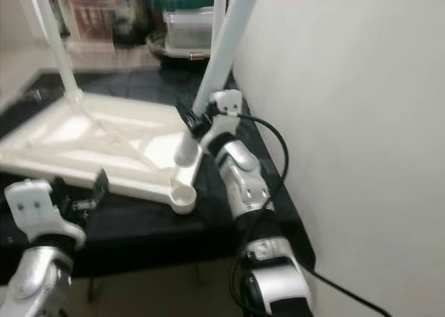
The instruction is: Building children table
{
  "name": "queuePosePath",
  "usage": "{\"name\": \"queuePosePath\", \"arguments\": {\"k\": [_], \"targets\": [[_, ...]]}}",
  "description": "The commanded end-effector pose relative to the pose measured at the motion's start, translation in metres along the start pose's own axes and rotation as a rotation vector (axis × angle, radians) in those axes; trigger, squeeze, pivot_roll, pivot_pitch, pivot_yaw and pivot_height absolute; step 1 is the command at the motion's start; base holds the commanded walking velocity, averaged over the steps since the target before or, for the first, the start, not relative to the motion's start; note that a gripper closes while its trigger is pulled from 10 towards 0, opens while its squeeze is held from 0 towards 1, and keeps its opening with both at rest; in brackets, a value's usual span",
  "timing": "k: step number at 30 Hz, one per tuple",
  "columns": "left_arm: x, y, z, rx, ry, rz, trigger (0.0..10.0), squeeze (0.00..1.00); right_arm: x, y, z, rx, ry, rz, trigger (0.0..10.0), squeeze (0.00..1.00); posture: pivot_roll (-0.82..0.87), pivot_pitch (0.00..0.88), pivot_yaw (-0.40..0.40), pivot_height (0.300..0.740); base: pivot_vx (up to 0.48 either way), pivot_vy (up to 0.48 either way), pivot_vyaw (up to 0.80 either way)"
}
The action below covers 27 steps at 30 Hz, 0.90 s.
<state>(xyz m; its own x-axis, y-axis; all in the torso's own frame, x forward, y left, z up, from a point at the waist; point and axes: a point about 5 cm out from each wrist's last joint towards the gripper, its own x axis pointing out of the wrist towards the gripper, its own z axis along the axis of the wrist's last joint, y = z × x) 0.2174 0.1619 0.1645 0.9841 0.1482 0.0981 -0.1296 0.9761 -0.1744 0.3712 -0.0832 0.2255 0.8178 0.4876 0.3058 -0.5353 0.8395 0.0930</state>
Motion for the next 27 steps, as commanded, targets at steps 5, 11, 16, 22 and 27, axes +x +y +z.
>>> {"name": "queuePosePath", "arguments": {"k": [5, 11, 16, 22, 27], "targets": [[-0.0001, -0.002, -0.0014, 0.001, 0.012, -0.005, 10.0, 0.0, -0.0006, -0.0046, 0.0048, -0.012, -0.017, -0.007, 10.0, 0.0, 0.0, 0.0, -0.045, 0.74, 0.0, 0.0, 0.0], [-0.0003, -0.0023, -0.0012, 0.002, 0.005, -0.01, 10.0, 0.0, -0.0003, -0.0054, 0.0052, -0.02, -0.014, -0.004, 10.0, 0.0, 0.0, 0.0, -0.045, 0.74, 0.259, 0.0, 0.0], [-0.0011, -0.0037, -0.0027, -0.022, 0.012, -0.009, 10.0, 0.0, -0.0003, -0.0062, 0.0055, -0.021, -0.015, -0.004, 10.0, 0.0, -0.01, 0.0, -0.042, 0.74, 0.049, 0.0, 0.0], [-0.0015, -0.0065, -0.0027, -0.022, 0.009, -0.014, 10.0, 0.0, 0.0001, -0.0061, 0.0071, -0.015, -0.023, 0.006, 10.0, 0.0, -0.01, 0.0, -0.039, 0.74, 0.0, 0.0, 0.0], [-0.0009, -0.0067, -0.0014, -0.014, 0.004, -0.018, 10.0, 0.0, -0.0009, -0.0015, 0.0061, -0.013, -0.026, 0.031, 10.0, 0.0, -0.01, 0.0, -0.039, 0.74, 0.0, 0.0, 0.0]]}}
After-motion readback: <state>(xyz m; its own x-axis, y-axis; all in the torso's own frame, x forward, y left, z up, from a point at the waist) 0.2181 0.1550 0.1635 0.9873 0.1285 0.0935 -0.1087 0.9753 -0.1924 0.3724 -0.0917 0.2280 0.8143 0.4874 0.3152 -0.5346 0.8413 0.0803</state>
